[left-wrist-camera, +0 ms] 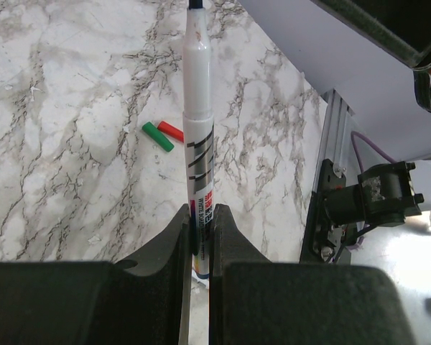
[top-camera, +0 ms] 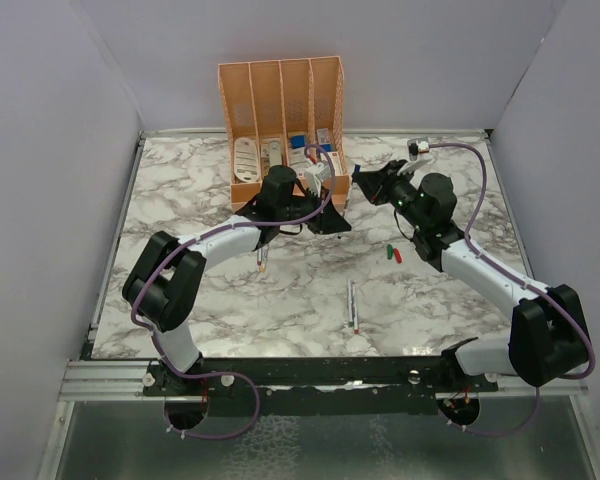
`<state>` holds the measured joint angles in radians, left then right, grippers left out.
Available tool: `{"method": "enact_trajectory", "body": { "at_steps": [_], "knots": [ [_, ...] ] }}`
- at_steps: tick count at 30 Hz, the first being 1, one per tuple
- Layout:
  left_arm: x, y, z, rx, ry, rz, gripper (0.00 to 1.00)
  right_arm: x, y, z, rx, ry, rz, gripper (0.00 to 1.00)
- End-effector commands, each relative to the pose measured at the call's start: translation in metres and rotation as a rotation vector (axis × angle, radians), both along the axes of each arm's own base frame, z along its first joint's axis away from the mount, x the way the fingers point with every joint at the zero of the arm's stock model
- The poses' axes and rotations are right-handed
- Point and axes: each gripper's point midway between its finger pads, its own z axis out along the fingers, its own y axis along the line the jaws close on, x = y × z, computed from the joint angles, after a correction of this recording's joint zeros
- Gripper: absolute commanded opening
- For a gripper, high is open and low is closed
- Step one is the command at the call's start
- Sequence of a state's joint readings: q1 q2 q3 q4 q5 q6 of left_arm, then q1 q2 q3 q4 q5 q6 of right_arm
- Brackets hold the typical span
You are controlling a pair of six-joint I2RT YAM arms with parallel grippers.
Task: Insert the pens into the pen caps
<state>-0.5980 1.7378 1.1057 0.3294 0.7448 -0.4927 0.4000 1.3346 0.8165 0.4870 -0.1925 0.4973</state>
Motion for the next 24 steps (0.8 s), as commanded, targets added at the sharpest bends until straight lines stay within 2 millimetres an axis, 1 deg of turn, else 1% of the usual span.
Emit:
{"method": "enact_trajectory", "body": {
  "at_steps": [1, 10, 18, 24],
  "knots": [
    [0.002, -0.008, 0.014, -0.038, -0.032, -0.036, 0.0, -0.002, 0.007, 0.013, 0.022, -0.036, 0.029, 0.01],
    [-0.003, -0.006, 0.006, -0.028, -0.015, -0.042, 0.0, -0.001, 0.007, 0.013, 0.022, -0.034, 0.026, 0.01],
    [-0.002, -0.004, 0.008, -0.027, -0.024, -0.028, 0.0, -0.003, 0.008, 0.01, 0.016, -0.022, 0.036, 0.01],
    [0.002, -0.004, 0.011, -0.027, -0.039, -0.015, 0.0, -0.007, 0.008, 0.004, 0.003, -0.004, 0.053, 0.01]
  ]
}}
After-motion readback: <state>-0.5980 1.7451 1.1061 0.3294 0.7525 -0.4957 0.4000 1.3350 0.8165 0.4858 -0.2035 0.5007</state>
